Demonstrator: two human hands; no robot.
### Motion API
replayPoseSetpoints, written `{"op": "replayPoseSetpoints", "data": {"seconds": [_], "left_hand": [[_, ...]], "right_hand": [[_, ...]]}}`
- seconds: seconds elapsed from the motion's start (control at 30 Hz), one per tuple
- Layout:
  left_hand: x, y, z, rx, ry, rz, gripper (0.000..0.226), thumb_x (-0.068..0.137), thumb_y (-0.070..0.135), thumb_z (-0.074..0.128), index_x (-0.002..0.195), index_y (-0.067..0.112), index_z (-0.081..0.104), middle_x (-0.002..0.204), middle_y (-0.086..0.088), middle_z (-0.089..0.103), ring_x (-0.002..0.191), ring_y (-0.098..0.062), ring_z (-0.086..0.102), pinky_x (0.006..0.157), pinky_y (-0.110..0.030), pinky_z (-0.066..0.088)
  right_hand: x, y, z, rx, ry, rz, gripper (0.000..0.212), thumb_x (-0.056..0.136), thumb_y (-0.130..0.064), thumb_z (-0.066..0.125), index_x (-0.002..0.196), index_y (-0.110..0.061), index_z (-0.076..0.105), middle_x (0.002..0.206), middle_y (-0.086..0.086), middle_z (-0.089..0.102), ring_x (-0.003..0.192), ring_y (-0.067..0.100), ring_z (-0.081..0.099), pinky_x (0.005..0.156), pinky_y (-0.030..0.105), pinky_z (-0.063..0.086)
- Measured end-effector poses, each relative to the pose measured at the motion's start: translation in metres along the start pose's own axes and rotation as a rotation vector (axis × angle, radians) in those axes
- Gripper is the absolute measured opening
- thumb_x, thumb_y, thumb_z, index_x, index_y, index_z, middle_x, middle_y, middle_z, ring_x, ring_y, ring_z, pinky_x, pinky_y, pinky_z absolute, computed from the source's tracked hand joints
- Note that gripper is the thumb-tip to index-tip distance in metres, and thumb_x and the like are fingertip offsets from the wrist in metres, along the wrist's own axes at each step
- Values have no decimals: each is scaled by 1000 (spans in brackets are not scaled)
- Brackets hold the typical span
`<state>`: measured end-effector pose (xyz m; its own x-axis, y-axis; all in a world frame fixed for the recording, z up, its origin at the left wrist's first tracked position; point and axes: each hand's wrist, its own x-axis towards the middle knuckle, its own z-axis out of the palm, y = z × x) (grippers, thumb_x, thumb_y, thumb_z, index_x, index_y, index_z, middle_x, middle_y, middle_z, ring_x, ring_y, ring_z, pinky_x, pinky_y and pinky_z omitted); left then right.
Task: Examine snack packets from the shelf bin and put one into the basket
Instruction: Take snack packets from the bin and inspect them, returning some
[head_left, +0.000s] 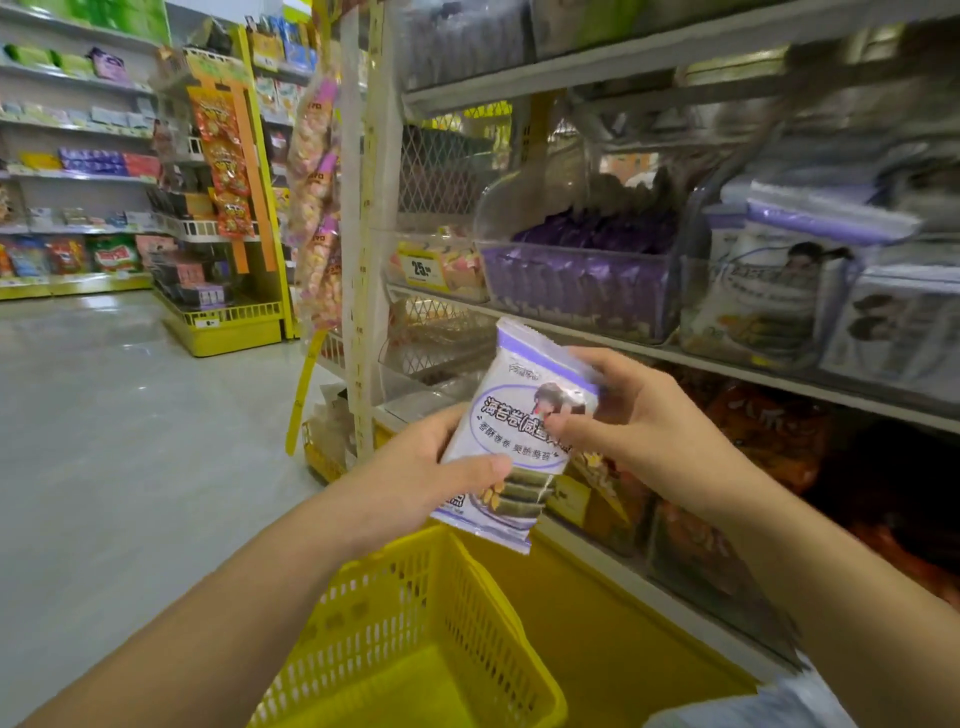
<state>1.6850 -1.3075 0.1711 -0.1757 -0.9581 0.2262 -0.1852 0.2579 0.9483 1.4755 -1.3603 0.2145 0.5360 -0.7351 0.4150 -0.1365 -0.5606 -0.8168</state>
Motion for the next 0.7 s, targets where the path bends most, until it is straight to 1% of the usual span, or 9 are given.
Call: {"op": "replayPoseSetpoints", "data": {"seconds": [0.1, 0.2, 0.23, 0.3, 0.37, 0.43, 0.53, 0.6, 0.7], "left_hand": [[19, 32, 19, 79, -25, 84, 29, 83, 22, 66, 111, 30, 60, 102, 22, 73, 92, 5, 67, 73, -9, 49], [44, 65, 39, 250, 26, 210, 31, 84, 30, 69, 111, 40, 57, 109, 24, 70, 101, 5, 64, 86, -19, 51], [53, 76, 45, 298, 63, 258, 32, 86, 32, 69, 111, 45, 55, 110, 27, 68, 102, 7, 63, 88, -20, 49], [72, 96, 56, 349, 161, 364, 37, 89, 31, 68, 116, 50, 50, 107, 35, 63, 98, 15, 59, 83, -11, 46], [92, 111, 64, 333, 247, 426, 47, 90, 26, 66, 130, 44, 46, 107, 31, 61, 97, 15, 57, 79, -7, 46], [109, 122, 70, 317, 313, 455, 56, 90, 24, 67, 139, 36, 42, 115, 22, 58, 103, 7, 56, 83, -11, 46], [128, 134, 77, 380, 371, 529, 62, 90, 23, 67, 143, 35, 38, 127, 16, 52, 119, 0, 47, 97, -21, 39], [136, 143, 81, 391, 355, 586, 66, 90, 22, 68, 144, 36, 34, 128, 18, 51, 120, 0, 47, 99, -24, 42], [147, 156, 86, 411, 312, 683, 75, 89, 20, 69, 147, 41, 26, 120, 29, 49, 112, 11, 49, 91, -14, 47]], "right_hand": [[-8, -32, -36, -145, -25, -61, 31, 80, -17, 76, 109, -20, 64, 100, 0, 75, 92, 25, 71, 82, 45, 57], [-10, -64, -71, -311, 65, -145, 35, 72, -39, 74, 103, -24, 66, 96, -5, 75, 87, 19, 72, 78, 38, 57], [-9, -72, -83, -392, 123, -170, 33, 73, -37, 75, 102, -27, 65, 93, -6, 75, 84, 17, 72, 75, 36, 57], [-5, -83, -107, -517, 267, -222, 30, 78, -23, 78, 102, -31, 64, 82, -17, 72, 70, 4, 68, 62, 24, 54], [0, -89, -129, -537, 399, -260, 26, 80, -17, 77, 100, -28, 64, 75, -17, 70, 62, 2, 64, 54, 20, 49], [4, -89, -142, -522, 496, -288, 26, 82, -18, 76, 103, -27, 64, 79, -10, 70, 65, 6, 64, 59, 30, 52], [10, -85, -149, -546, 586, -329, 28, 83, -19, 74, 102, -35, 60, 85, -17, 67, 78, -2, 63, 67, 25, 55], [14, -85, -151, -581, 603, -369, 32, 83, -19, 73, 101, -39, 57, 87, -20, 64, 80, -2, 62, 69, 21, 53], [17, -89, -153, -663, 600, -464, 37, 82, -19, 73, 105, -41, 54, 90, -25, 60, 80, -1, 60, 70, 18, 52]]}}
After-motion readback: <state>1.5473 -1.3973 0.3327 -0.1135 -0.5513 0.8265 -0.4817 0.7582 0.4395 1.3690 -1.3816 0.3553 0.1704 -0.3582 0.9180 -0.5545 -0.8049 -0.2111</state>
